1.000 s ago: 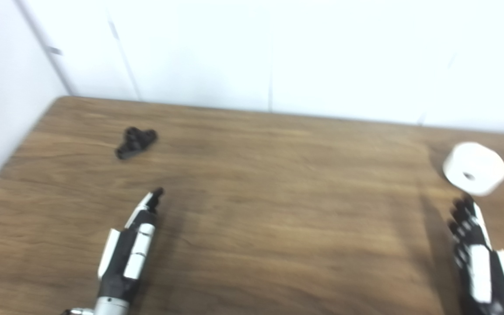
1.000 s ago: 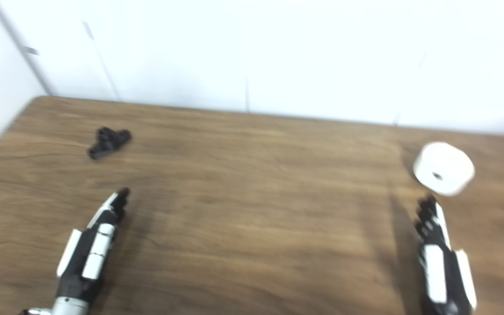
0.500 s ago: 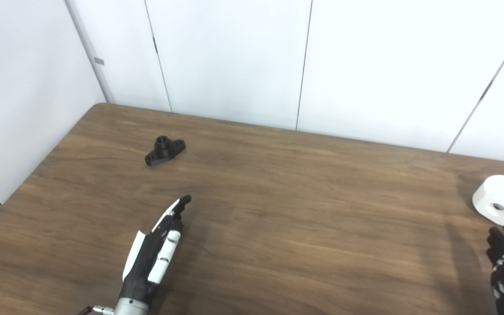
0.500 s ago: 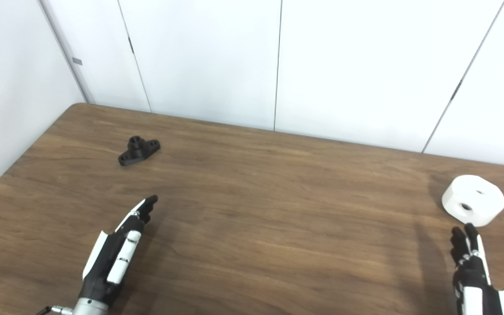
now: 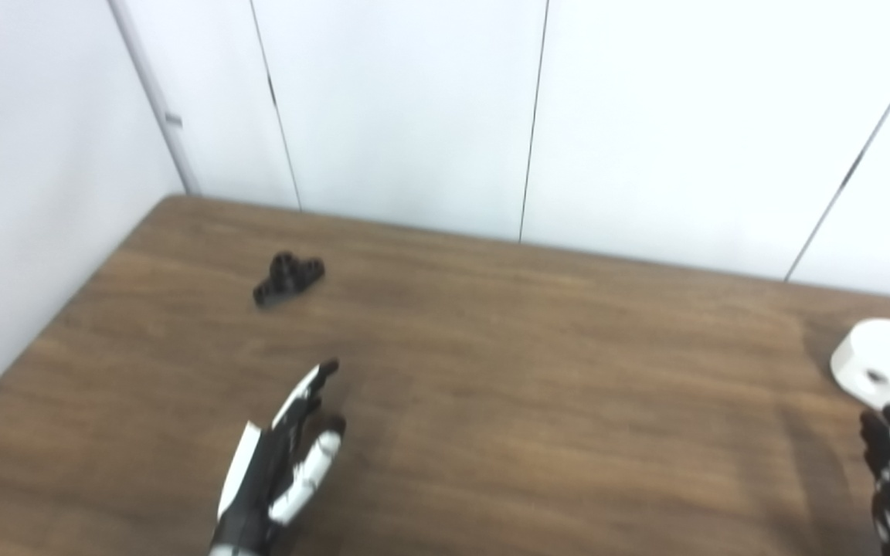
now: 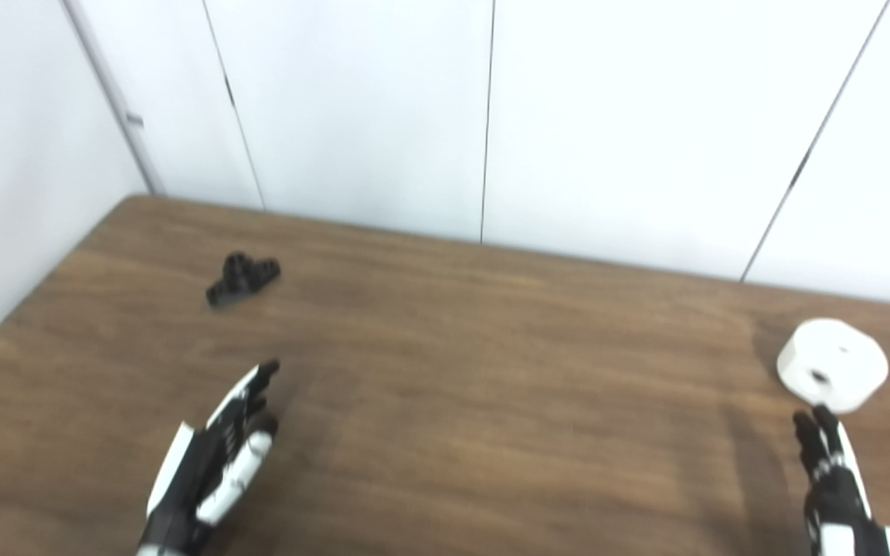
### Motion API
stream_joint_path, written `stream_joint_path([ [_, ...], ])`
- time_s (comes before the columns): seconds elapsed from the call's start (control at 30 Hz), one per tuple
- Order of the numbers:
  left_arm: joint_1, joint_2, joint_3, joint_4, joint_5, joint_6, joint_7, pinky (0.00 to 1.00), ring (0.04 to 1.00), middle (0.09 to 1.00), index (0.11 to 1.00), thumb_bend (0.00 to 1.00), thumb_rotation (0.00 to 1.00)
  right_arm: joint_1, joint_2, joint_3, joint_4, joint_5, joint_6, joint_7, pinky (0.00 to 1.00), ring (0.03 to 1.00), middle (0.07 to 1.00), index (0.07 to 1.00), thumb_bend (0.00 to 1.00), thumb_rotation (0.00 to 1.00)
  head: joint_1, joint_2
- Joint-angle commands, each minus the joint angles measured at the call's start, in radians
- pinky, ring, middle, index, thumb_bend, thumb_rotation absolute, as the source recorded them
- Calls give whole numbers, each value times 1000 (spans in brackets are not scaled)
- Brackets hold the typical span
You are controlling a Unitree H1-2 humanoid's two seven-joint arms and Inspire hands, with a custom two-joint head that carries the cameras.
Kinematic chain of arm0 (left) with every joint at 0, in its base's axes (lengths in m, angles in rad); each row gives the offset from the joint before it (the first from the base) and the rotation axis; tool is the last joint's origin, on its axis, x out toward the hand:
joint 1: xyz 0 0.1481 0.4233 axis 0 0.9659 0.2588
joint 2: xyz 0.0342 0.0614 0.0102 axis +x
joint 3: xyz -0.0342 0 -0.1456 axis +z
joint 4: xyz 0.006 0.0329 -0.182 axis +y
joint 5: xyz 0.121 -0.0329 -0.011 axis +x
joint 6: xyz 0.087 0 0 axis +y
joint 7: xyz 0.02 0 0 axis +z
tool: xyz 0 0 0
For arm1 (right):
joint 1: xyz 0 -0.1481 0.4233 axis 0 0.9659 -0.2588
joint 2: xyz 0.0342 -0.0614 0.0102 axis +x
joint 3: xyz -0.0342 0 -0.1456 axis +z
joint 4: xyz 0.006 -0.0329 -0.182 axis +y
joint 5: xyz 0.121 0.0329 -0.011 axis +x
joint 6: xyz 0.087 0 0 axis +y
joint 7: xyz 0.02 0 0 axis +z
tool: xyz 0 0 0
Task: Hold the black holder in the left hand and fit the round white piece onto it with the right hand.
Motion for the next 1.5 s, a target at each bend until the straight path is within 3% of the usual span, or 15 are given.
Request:
stream_joint_path([
  [0.0,30,-35,-1,-39,53,19,29,934,971,965,933,365,531,94,-4,3,76,0,-31,-2,1000,957,929,944,602,1000,11,-6],
  [0.2,-9,-10,36,-93,71,57,56,933,965,955,920,482,156,89,-9,6,103,21,-56,9,1000,974,953,963,571,1000,29,-22],
  [0.33,-62,6,78,-119,98,96,80,922,959,952,908,599,108,86,-13,8,108,25,-55,11,1000,990,966,979,578,1000,30,-24],
  [0.67,-209,55,158,-107,277,219,134,929,930,922,883,751,239,75,-11,9,125,20,-65,7,1000,985,960,976,589,1000,21,-24],
  [0.83,-278,109,170,-83,359,267,135,850,905,917,887,772,312,72,-4,10,132,18,-67,3,1000,969,944,966,587,1000,16,-26],
  [1.13,-367,164,171,-17,364,322,119,914,952,917,882,780,349,75,-4,13,130,12,-73,3,1000,954,937,953,584,1000,16,-24],
  [1.47,-451,209,158,151,378,316,149,870,946,926,873,778,355,81,-1,15,120,14,-66,3,1000,935,921,935,609,1000,11,-18],
])
